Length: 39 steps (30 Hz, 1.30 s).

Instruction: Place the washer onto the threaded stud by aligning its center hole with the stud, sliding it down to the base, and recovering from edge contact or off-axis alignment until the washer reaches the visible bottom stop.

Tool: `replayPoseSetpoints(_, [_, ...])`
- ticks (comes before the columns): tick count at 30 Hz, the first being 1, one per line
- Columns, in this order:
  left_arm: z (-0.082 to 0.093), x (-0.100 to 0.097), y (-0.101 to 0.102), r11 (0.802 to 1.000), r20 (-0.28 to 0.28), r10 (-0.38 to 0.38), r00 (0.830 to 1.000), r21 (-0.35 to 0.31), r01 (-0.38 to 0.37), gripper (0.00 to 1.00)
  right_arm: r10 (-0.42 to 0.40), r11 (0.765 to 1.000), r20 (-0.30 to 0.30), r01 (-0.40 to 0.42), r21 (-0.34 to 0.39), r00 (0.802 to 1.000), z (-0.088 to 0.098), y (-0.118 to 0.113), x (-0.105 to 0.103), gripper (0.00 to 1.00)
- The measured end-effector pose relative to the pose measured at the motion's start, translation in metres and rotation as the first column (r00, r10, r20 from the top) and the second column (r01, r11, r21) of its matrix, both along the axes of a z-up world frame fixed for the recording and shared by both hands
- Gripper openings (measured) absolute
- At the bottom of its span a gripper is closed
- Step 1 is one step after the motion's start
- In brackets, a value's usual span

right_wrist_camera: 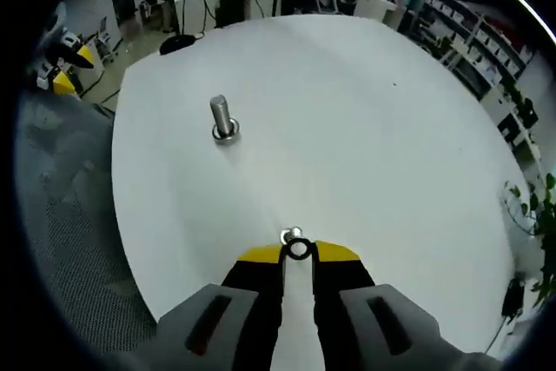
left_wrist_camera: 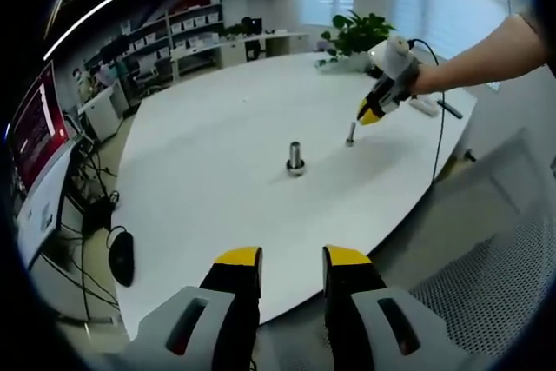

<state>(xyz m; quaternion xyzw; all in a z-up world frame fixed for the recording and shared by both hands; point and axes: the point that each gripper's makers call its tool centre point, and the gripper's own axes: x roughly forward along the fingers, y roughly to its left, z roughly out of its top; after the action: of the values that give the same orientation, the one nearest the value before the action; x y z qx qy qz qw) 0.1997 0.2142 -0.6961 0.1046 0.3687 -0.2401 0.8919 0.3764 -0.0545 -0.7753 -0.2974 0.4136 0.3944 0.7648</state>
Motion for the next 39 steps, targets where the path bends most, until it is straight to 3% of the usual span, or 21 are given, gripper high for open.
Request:
replayPoseSetpoints(7, [0.000,0.001,0.002,1.000,0.002,0.009,1.000,-0.002,-0.009,0.26,0.044,0.998,0.001,-0.044,-0.033,0.999,-0.006,0.006,0.008,0.13])
replayPoseSetpoints(16, [-0.001,0.001,0.002,1.000,-0.006,0.013,1.000,0.000,-0.013,0.26,0.066,0.996,-0.052,-0.068,-0.051,0.996,-0.017,0.006,0.008,0.13])
replayPoseSetpoints(30, [-0.005,-0.001,0.004,1.000,-0.020,0.017,1.000,0.012,-0.017,0.26,0.059,0.992,-0.130,-0.073,-0.104,0.990,-0.061,0.004,0.010,0.14])
replayPoseSetpoints(39, [-0.009,-0.005,0.001,1.000,-0.042,-0.003,0.999,0.023,0.004,0.26,0.042,0.994,-0.117,-0.053,-0.095,0.992,-0.056,0.010,0.007,0.18])
